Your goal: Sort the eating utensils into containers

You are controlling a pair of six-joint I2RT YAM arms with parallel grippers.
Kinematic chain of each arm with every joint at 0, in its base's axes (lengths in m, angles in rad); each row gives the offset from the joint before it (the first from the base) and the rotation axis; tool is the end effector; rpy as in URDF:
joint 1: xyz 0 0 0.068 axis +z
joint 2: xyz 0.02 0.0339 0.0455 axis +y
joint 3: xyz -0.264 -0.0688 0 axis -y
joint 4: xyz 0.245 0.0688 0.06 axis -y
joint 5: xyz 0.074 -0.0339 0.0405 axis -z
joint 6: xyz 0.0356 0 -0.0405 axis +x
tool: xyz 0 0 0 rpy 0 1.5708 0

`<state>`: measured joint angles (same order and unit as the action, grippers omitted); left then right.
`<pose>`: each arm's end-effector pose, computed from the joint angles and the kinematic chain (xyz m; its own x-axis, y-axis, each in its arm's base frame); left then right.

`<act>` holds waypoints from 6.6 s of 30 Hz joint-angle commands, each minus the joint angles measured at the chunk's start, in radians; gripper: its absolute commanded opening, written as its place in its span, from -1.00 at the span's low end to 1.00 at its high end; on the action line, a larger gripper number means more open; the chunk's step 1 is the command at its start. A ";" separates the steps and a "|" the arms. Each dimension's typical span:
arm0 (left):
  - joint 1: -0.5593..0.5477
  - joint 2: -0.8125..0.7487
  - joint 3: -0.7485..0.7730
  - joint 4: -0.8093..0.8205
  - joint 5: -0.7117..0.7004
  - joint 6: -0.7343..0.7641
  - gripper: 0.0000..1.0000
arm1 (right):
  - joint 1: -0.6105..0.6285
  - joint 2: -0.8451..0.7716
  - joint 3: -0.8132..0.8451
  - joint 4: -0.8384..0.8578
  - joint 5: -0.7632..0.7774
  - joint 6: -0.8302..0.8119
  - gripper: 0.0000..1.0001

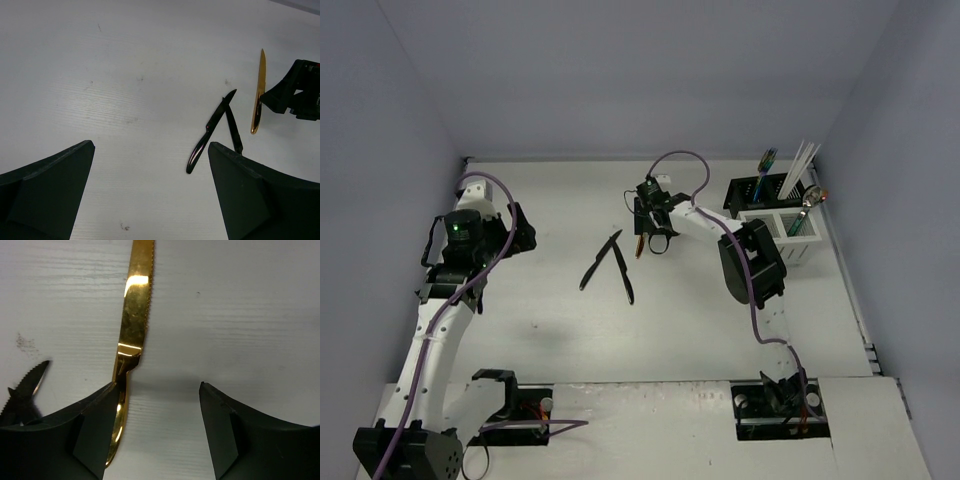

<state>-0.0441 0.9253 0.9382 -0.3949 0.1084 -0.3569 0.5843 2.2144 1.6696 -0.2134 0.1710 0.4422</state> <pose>0.2065 -0.0130 0.3468 -0.3993 -0.3300 -0.8554 0.0049 0.9322 -0.3620 0.4189 0.2698 0.1740 -0.7069 0.0381 -0.7063 -0.1527 0.9668 0.2050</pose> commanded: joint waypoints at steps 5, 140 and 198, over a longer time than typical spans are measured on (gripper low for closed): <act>0.009 0.006 0.034 0.039 0.016 -0.014 0.94 | 0.040 0.028 0.113 0.000 0.007 0.037 0.18; 0.013 -0.007 0.019 0.064 0.033 -0.023 0.94 | -0.393 -0.857 -1.009 0.991 0.301 -0.360 -0.90; 0.014 0.032 0.030 0.042 0.034 -0.025 0.94 | 0.294 -0.104 -0.119 -0.066 -0.072 -0.040 -0.23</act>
<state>-0.0380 0.9558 0.9382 -0.3958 0.1341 -0.3729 0.8654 2.1004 1.5034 -0.2533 0.0734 0.3861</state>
